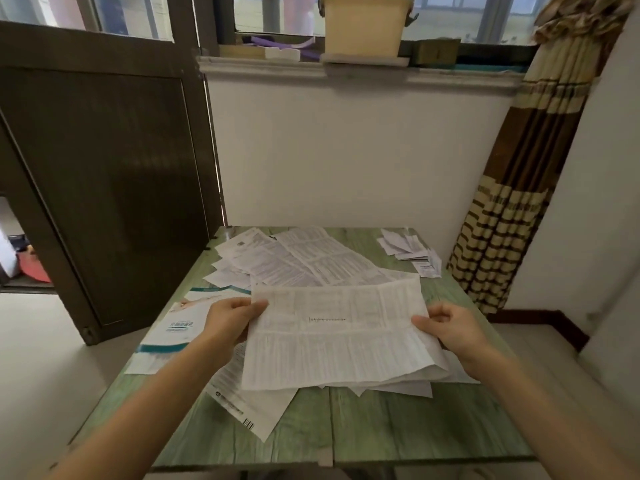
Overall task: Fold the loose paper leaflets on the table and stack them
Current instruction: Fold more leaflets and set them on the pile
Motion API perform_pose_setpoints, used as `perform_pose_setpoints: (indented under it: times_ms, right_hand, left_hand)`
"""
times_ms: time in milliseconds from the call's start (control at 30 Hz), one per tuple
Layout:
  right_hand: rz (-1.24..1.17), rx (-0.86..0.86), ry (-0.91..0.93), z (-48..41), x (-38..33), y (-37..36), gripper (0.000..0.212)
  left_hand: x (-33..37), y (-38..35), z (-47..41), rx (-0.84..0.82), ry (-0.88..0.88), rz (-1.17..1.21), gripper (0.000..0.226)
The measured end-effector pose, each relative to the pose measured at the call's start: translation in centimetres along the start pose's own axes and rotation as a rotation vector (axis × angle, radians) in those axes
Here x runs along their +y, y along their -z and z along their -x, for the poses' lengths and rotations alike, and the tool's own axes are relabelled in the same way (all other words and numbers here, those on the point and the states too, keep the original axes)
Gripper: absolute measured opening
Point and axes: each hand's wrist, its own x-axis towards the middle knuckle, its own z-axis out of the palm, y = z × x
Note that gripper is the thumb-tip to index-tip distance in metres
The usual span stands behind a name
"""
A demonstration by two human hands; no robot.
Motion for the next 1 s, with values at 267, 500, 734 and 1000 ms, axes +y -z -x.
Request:
perform_pose_setpoints:
  times_ms: [267,500,734,1000]
  right_hand:
    - [-0.08,-0.101,-0.08,0.2,0.6,-0.8,0.013]
    - [0.067,-0.063,0.004,0.1,0.2,-0.7,0.015]
    - [0.479,0.081,0.124,0.1,1.3,-2.5,0.032]
    - [0.935,-0.137,0.719,2.2,-0.2,-9.5,0.045]
  left_hand:
    - [-1.7,-1.3,0.1,0.009,0.075,-0.038,0.009]
    - [-1.5,-1.1,-0.3,0.003,0.045,-0.05,0.012]
    - [-4.0,-2.1,-1.2,0.161,-0.214,-0.393,0.027]
    - [-6.2,-2.7,-1.5,0.21,-0.394,-0.453,0.025]
